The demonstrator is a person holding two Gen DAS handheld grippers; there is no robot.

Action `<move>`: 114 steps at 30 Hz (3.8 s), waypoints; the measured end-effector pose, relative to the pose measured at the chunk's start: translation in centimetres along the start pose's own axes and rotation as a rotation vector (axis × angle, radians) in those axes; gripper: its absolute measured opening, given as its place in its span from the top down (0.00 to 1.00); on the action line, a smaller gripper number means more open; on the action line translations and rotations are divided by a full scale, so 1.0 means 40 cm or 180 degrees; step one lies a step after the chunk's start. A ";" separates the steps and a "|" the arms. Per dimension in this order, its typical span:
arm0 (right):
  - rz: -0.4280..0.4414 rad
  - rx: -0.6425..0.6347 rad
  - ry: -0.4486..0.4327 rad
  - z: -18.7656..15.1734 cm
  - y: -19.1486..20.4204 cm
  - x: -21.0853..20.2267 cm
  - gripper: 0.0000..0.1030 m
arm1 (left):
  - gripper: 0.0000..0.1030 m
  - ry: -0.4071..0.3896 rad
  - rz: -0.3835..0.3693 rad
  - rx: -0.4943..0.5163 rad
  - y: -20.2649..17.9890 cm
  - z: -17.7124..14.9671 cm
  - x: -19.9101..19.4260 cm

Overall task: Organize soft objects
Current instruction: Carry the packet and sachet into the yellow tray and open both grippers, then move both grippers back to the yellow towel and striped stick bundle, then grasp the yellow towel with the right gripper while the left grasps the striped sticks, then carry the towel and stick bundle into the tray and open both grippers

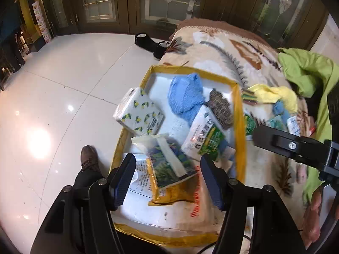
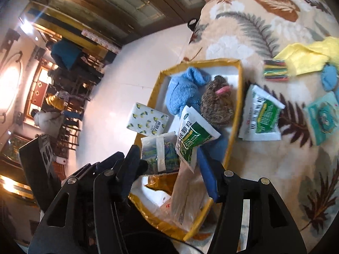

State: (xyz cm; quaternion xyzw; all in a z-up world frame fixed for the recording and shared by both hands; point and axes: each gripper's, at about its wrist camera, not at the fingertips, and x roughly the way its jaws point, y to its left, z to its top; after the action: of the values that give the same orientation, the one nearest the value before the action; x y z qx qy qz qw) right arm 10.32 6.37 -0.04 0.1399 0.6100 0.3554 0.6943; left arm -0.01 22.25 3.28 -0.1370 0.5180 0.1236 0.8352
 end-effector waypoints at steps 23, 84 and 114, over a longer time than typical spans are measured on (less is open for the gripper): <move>-0.0154 0.1012 -0.0727 -0.175 -0.357 -0.356 0.45 | 0.38 0.0181 -0.0380 0.0306 -0.217 -0.040 0.047; -0.1401 -0.0650 0.0146 0.338 -0.533 -0.150 0.40 | 0.24 0.0882 -0.0308 0.0566 -0.554 0.313 0.462; 0.0325 0.0694 -0.0735 0.166 -0.229 -0.345 0.52 | 0.61 0.0350 -0.0565 0.0201 -0.155 0.211 0.088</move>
State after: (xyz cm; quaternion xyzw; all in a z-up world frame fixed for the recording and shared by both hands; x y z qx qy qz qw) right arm 19.50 -7.71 5.97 0.2851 0.5531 0.3034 0.7216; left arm 10.68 19.72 4.35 -0.1626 0.5525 0.0250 0.8171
